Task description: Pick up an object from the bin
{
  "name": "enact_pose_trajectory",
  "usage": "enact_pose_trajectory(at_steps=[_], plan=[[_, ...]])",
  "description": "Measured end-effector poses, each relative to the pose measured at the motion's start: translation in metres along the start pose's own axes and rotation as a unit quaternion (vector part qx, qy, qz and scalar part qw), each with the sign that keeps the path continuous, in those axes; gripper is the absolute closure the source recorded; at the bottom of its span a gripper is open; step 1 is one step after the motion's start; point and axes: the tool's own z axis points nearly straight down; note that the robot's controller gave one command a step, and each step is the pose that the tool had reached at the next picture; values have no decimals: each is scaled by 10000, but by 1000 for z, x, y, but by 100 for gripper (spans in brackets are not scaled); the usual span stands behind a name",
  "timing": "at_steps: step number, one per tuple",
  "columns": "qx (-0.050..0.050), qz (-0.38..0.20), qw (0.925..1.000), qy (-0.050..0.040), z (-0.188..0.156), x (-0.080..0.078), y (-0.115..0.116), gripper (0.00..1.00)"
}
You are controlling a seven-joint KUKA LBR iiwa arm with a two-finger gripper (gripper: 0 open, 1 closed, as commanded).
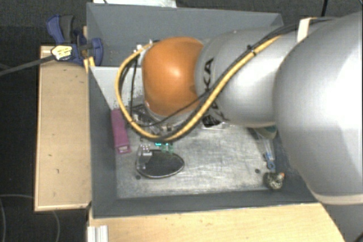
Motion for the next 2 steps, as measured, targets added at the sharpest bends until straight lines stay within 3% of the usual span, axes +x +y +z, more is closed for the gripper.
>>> enact_pose_trajectory(at_steps=[1,2], plan=[[10,-469,9989,5,66,33,-46,0],[-7,-446,9990,-36,63,31,-44,100]])
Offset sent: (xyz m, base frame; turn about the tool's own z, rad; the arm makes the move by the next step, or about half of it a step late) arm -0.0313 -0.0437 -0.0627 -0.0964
